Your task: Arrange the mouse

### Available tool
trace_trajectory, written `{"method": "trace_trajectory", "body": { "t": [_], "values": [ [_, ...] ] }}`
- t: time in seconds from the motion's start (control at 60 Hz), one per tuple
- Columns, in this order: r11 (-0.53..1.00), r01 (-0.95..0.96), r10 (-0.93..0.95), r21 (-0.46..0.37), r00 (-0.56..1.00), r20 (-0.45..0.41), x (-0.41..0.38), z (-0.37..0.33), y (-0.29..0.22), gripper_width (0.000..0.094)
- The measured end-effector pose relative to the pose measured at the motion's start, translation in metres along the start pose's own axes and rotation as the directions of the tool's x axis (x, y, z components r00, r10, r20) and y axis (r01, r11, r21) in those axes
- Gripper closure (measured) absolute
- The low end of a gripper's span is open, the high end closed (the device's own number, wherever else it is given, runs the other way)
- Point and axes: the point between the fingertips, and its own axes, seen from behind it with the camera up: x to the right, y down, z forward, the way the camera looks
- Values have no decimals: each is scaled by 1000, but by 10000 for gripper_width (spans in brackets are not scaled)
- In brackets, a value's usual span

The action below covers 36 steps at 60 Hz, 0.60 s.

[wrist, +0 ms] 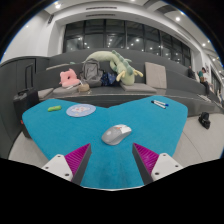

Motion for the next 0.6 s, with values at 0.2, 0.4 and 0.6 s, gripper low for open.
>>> {"method": "trace_trajectory", "body": {
  "t": [0.2, 0.4, 0.6],
  "values": [
    [999, 1, 0, -37, 1000, 18, -7, 47, 3, 89],
    [997, -7, 8, -75, 1000, 21, -11, 88, 5, 88],
    [995, -7, 7, -100, 1000, 2, -8, 118, 7, 90]
  ]
}}
